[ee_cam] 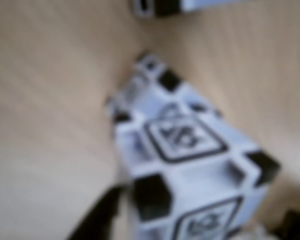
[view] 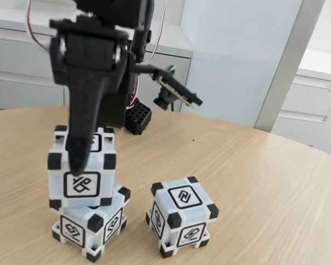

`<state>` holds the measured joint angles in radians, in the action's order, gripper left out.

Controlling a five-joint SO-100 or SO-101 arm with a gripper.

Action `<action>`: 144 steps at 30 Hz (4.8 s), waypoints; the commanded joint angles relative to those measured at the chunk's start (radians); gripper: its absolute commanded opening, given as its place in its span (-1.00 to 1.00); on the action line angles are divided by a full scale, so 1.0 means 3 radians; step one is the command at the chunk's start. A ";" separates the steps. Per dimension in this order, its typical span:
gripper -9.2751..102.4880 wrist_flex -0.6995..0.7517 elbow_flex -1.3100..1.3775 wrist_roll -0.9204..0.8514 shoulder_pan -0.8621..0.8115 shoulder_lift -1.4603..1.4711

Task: Stack cubes from left to right.

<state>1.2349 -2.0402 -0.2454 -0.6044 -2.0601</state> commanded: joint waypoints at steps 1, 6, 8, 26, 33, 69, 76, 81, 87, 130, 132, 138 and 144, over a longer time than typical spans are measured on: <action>-0.23 -0.0005 0.0266 0.0046 0.0005 -0.0061; -0.24 -0.0005 0.0276 0.0051 0.0005 -0.0061; -0.24 -0.0005 0.0276 0.0031 0.0005 -0.0061; -0.25 0.0010 0.0240 -0.0153 0.0337 -0.0066; -0.27 0.0010 0.0220 -0.0199 0.0343 -0.0066; -0.35 0.0711 0.0542 -0.0138 0.0322 -0.0363; -0.35 0.0716 0.0619 0.0010 0.0337 -0.0516; -0.37 0.0711 0.0634 0.0061 0.0373 -0.0522; -0.34 0.0767 0.0793 0.0414 0.1186 -0.0522; -0.19 -0.0082 0.0803 0.0286 0.1549 0.1759; -0.21 -0.0082 0.0803 0.0302 0.1549 0.1800; -0.27 -0.0092 0.0803 0.0358 0.1549 0.1820; -0.35 -0.0097 0.0787 0.0404 0.1549 0.1820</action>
<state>1.2134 -1.8392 -0.1350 -0.1335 -1.5094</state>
